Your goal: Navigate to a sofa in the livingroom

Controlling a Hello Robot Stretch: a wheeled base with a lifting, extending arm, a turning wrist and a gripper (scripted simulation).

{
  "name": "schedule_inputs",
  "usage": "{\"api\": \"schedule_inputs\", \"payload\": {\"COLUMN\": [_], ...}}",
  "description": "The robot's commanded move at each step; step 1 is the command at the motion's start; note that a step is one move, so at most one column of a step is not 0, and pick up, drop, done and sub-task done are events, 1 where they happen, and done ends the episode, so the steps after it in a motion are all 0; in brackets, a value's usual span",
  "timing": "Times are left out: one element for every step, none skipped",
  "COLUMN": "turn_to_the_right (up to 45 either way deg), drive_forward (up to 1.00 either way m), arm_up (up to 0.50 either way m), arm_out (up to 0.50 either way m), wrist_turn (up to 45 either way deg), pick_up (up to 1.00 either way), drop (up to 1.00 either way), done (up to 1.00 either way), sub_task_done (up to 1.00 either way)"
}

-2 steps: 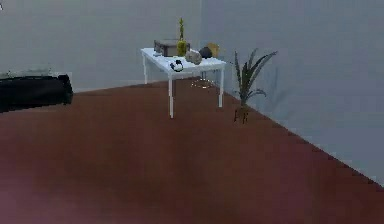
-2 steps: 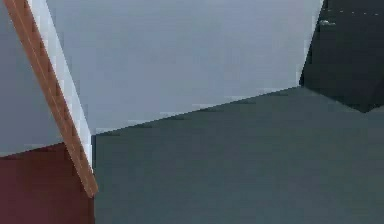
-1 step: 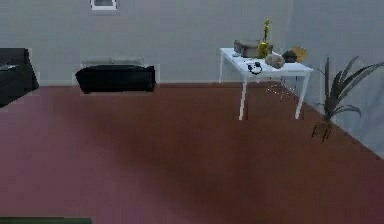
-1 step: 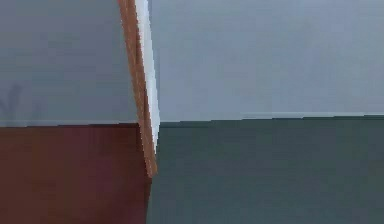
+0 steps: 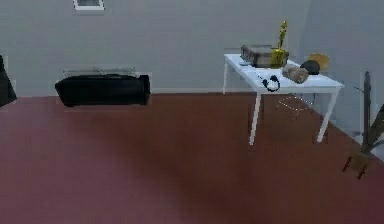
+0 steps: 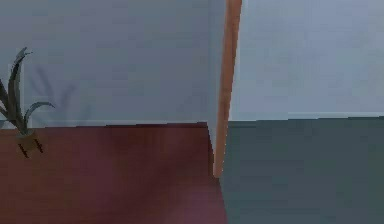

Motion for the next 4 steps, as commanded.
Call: {"api": "schedule_inputs", "payload": {"turn_to_the_right": [-6.0,0.0,-3.0,0.0], "drive_forward": [0.00,1.00,0.00,1.00], "arm_up": [0.00,0.00,0.00,0.00], "arm_out": [0.00,0.00,0.00,0.00], "wrist_turn": [0.0,0.0,0.0,0.0], "pick_up": [0.00,0.00,0.00,0.00], "drop": [0.00,0.00,0.00,0.00], "done": [0.00,0.00,0.00,0.00], "sub_task_done": [0.00,0.00,0.00,0.00]}}
